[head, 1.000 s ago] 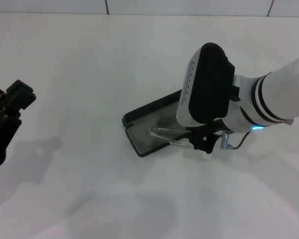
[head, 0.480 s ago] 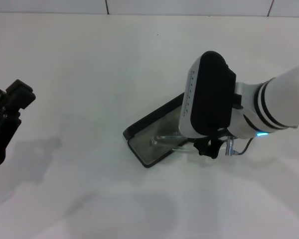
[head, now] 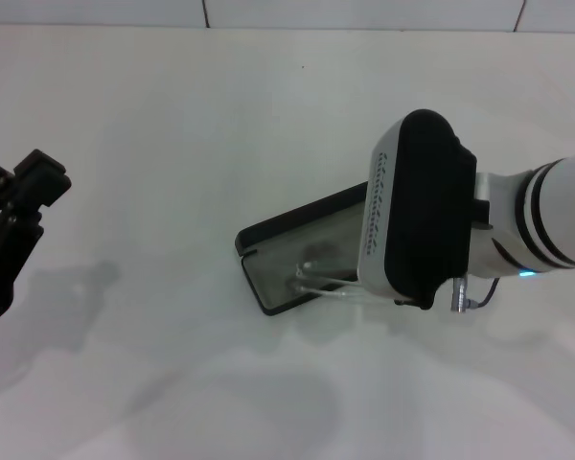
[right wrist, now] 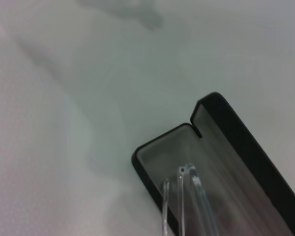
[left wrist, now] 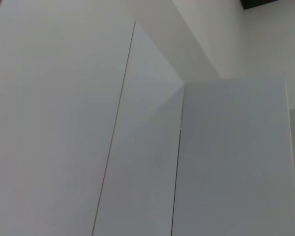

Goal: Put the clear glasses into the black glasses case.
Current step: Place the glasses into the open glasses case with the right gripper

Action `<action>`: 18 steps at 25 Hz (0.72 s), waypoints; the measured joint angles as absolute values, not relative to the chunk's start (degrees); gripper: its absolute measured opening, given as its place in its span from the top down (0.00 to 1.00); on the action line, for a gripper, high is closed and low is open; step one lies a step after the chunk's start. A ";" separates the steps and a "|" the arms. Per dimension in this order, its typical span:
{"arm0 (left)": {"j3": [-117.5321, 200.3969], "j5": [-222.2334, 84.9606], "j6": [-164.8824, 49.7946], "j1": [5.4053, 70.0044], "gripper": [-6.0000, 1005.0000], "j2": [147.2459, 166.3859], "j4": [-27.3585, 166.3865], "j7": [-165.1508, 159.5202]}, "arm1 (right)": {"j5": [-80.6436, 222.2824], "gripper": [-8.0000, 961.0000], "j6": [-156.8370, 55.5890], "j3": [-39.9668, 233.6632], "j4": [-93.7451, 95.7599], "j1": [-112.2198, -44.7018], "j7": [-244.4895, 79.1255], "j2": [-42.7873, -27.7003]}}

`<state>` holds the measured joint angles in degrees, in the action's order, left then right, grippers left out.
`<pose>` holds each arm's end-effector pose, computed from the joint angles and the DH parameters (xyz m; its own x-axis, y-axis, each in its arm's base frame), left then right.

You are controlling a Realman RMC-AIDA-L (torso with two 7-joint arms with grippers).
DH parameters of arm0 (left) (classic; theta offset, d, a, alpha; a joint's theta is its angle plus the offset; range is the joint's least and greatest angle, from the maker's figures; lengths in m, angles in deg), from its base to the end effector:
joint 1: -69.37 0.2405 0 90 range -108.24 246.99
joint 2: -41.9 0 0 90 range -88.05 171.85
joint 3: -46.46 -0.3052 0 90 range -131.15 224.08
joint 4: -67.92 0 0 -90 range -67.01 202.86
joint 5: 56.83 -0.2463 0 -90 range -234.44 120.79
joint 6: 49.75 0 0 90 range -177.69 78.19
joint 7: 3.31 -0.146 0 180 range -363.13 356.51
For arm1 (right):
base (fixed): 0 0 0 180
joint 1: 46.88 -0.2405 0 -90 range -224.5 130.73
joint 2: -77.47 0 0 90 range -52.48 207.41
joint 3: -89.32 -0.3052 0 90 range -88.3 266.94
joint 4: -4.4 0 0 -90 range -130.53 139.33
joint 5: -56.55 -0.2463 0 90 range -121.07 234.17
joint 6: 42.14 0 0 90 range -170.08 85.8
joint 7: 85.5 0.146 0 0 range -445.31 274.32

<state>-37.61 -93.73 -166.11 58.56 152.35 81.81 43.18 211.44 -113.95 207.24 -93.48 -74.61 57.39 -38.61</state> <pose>-0.3697 0.2258 0.0219 0.3236 -0.1043 0.9404 0.4393 -0.8638 -0.2469 0.1206 0.3380 -0.1063 0.9234 0.0353 0.3823 0.1798 -0.9195 -0.3495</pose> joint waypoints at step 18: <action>-37.47 -93.74 -166.12 58.92 0.90 152.38 81.81 42.94 | 223.94 0.93 -110.56 217.25 -96.13 -76.93 48.72 -38.71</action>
<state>-37.47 -93.74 -166.12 58.92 152.38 81.81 42.94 223.94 -110.56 217.25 -96.13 -76.93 48.72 -38.71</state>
